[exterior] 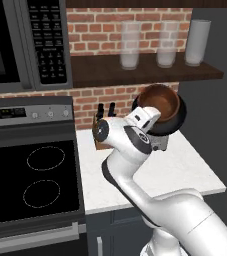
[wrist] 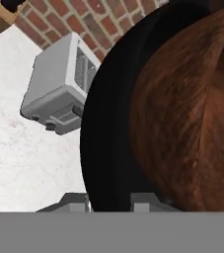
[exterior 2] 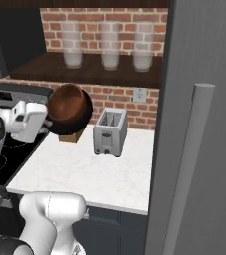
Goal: Pick up the bowls on the counter and stack them on top of one another in the open cabinet. Place the smaller bowl on top of the larger bowl.
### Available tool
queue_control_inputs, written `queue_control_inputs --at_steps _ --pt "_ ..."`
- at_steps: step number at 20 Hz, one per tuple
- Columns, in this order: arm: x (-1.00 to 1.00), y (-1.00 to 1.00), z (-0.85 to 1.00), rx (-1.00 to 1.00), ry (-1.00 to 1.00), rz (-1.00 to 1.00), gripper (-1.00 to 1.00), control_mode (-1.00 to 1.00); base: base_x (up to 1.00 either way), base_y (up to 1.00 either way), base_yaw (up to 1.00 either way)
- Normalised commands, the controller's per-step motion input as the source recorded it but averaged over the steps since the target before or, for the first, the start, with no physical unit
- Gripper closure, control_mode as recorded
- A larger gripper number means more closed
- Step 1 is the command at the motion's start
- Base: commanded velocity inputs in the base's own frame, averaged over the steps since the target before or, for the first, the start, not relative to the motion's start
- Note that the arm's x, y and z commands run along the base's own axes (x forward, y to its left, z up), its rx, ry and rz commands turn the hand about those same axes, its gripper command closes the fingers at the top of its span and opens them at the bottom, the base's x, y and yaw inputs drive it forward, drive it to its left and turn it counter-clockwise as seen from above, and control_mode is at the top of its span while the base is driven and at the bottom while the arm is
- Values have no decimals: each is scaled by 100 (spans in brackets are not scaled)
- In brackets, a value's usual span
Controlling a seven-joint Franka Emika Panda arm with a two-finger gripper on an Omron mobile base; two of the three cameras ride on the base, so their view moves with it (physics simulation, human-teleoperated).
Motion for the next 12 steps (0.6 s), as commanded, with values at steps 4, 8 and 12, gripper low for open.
queue_control_inputs --at_steps 4,8,12 --pt "-1 59 100 -13 -5 28 100 -100 0 0 0" --pt "0 71 100 -12 -8 29 100 -100 0 0 0" --pt "0 65 100 -7 -19 29 100 -100 0 0 0"
